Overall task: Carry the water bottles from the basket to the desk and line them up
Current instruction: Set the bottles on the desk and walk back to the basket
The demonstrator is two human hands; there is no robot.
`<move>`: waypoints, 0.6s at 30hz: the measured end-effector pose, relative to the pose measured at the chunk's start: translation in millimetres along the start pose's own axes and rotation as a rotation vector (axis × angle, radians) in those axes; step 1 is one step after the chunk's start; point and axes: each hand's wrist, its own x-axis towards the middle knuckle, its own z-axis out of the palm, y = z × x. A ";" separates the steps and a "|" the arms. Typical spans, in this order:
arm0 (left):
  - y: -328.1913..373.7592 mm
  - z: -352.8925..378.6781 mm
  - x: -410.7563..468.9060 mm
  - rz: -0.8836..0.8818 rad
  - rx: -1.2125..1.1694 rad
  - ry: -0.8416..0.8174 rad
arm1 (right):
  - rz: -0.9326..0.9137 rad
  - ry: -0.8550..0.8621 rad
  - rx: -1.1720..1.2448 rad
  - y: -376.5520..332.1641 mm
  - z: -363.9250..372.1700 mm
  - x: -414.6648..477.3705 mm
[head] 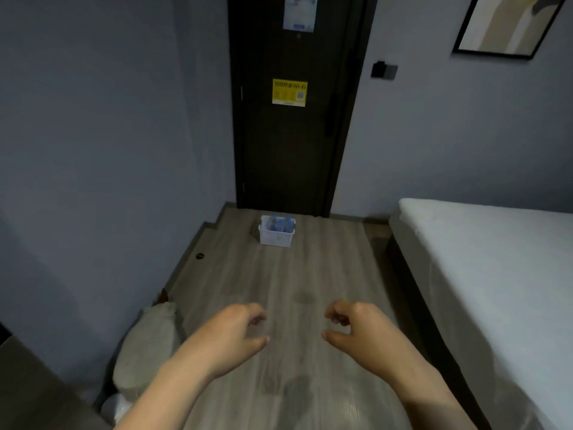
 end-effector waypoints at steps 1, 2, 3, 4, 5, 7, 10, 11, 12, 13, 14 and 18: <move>-7.7 -8.6 16.9 0.004 -0.001 0.004 | 0.004 0.003 0.008 -3.3 -2.1 19.1; -15.0 -16.8 33.4 0.009 0.004 0.004 | 0.010 0.003 0.018 -6.2 -3.7 37.9; -21.6 -24.1 49.1 0.015 0.012 0.002 | 0.017 -0.002 0.026 -8.8 -4.9 55.7; -27.8 -30.5 64.9 0.020 0.019 0.000 | 0.027 -0.012 0.030 -10.5 -5.9 73.1; -33.9 -35.2 80.3 0.022 0.023 -0.002 | 0.038 -0.024 0.029 -11.0 -6.9 89.9; -44.0 -41.6 109.8 0.017 0.012 -0.017 | 0.064 -0.047 0.038 -9.1 -9.6 120.6; -56.4 -46.5 155.3 0.017 -0.007 -0.039 | 0.068 -0.057 0.046 -0.5 -14.1 162.8; -60.2 -47.6 172.0 0.022 -0.006 -0.046 | 0.060 -0.056 0.037 3.9 -15.9 178.8; -64.1 -48.5 189.2 0.026 -0.005 -0.052 | 0.062 -0.058 0.034 8.8 -17.9 196.1; -67.6 -49.5 206.7 0.025 -0.004 -0.059 | 0.066 -0.059 0.031 14.2 -20.2 214.2; -70.4 -51.2 225.2 0.022 -0.001 -0.061 | 0.067 -0.061 0.025 20.2 -22.8 233.5; -77.7 -60.9 306.6 0.013 0.007 -0.022 | 0.051 -0.068 0.010 48.9 -36.6 318.8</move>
